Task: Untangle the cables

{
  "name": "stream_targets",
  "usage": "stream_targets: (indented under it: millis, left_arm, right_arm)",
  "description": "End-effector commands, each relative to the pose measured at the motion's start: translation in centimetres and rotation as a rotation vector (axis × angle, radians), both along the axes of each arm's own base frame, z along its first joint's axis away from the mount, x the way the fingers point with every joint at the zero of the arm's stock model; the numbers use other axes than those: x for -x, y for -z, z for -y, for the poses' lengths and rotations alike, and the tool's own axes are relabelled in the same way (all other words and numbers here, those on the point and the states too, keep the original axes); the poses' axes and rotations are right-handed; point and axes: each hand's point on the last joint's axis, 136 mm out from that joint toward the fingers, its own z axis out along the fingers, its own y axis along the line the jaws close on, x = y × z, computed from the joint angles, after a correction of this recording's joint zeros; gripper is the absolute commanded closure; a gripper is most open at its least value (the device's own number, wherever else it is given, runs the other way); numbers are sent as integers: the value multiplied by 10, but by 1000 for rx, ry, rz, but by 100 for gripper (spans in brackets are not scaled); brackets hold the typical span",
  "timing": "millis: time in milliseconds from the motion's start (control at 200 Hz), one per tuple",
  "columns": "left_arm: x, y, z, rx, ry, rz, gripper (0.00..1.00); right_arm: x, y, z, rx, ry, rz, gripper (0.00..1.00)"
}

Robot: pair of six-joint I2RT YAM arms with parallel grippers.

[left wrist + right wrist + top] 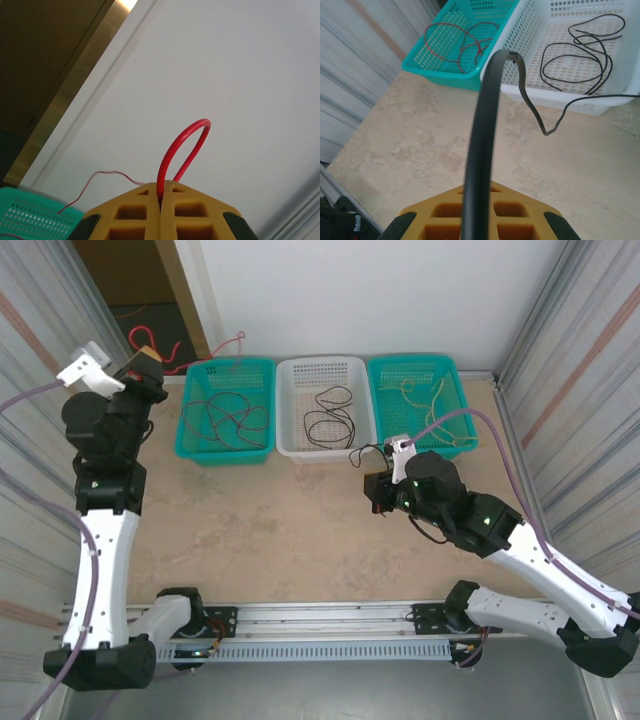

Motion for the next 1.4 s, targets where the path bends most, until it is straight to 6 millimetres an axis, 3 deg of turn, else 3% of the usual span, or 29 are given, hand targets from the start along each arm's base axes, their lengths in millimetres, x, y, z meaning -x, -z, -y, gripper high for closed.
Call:
stream_targets:
  millis: [0,336,576,782,1077,1107,1162,1202,1398]
  left_arm:
    - [-11,7,-5,-29,-29,-18,100]
    - [-70,55,-1,-76,-6,20,100]
    - [-122,152,-4,-44,-8,-104,100]
    - [-127,226,4,-17,-24,-232,100]
    - [-118,297,-1,-27,-143,-445,100]
    - [-117,301,0,-23,-143,-461,86]
    - [-116,307,1,-17,-131,-480,50]
    - [-114,309,4,-15,-115,-488,34]
    - [-99,299,7,-18,-113,-500,3]
  right_arm:
    - [2,-16,-3,-7,-24,43,100]
    - [10,-19,-4,-10,-51,43,100]
    - [13,-18,-5,-11,-62,33,100]
    - [13,-19,-3,-8,-58,35,100]
    - [11,-18,-10,-5,-76,31,100]
    - [12,-19,-10,-8,-77,33,100]
    - [12,-21,-10,-11,-76,38,100]
    - [12,-24,-9,-14,-76,41,100]
    - [13,-41,-12,-36,-94,66,100]
